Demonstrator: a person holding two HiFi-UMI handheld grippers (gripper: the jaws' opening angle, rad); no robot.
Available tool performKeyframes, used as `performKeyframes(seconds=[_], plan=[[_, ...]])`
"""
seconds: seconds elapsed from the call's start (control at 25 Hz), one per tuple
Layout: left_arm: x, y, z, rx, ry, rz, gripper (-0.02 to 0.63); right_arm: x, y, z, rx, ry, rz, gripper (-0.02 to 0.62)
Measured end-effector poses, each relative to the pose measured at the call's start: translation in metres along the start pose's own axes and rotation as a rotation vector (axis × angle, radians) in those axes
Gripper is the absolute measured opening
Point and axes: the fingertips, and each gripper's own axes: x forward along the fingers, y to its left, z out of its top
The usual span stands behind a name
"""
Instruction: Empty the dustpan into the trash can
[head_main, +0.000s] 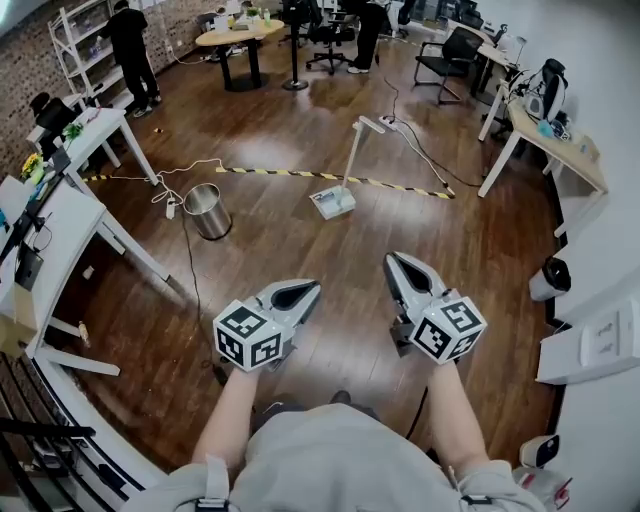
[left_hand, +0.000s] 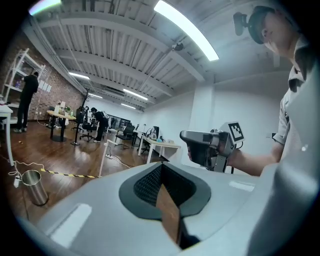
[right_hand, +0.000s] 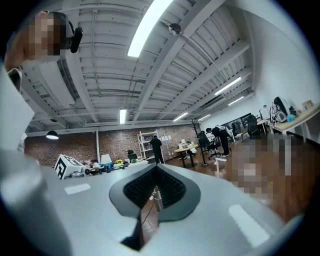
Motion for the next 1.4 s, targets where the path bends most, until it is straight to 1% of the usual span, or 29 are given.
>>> performKeyframes(seconds=[0.12,0.28,0.36,0.48,0.6,0.68,0.76,0.84,0.96,1.08,1.2,1.4], plan=[[0.03,0.015,0.007,0.007,0.012,0.014,0.005,0.009,-0.035,0.004,0.009,0.0,-0.008,0.0],[0.073,0.031,0.011,0.005,0.03,0.008,0.005,0.02,-0.085,0.007,0.029,-0.005,-0.045,0.0],[0.092,0.046,0.012,-0.001,0.033,0.001,0.005,0.033,-0.104,0.006,0.031,0.005,-0.057,0.0],[0.121,0.08,0.016,-0.015,0.033,-0.013,0.005,0.065,-0.13,0.005,0.014,0.032,-0.067,0.0],[0.154,0.119,0.028,-0.02,0.027,-0.043,0.005,0.105,-0.159,0.012,-0.018,0.054,-0.083,0.0],[0.174,0.147,0.038,-0.016,0.025,-0.061,0.005,0.131,-0.182,0.017,-0.04,0.068,-0.121,0.0],[0.186,0.179,0.046,-0.029,0.025,-0.066,0.005,0.155,-0.201,0.015,-0.041,0.092,-0.161,0.0],[0.196,0.21,0.055,-0.044,0.024,-0.069,0.005,0.18,-0.215,0.014,-0.043,0.11,-0.185,0.0],[0.218,0.249,0.072,-0.041,0.023,-0.082,0.005,0.215,-0.236,0.021,-0.054,0.112,-0.21,0.0],[0.241,0.273,0.087,-0.032,0.016,-0.099,0.005,0.243,-0.255,0.021,-0.053,0.127,-0.217,0.0],[0.26,0.293,0.092,-0.044,0.019,-0.101,0.005,0.269,-0.274,0.017,-0.048,0.143,-0.207,0.0],[0.305,0.335,0.091,-0.076,0.042,-0.08,0.005,0.317,-0.329,0.014,-0.046,0.163,-0.189,0.0]])
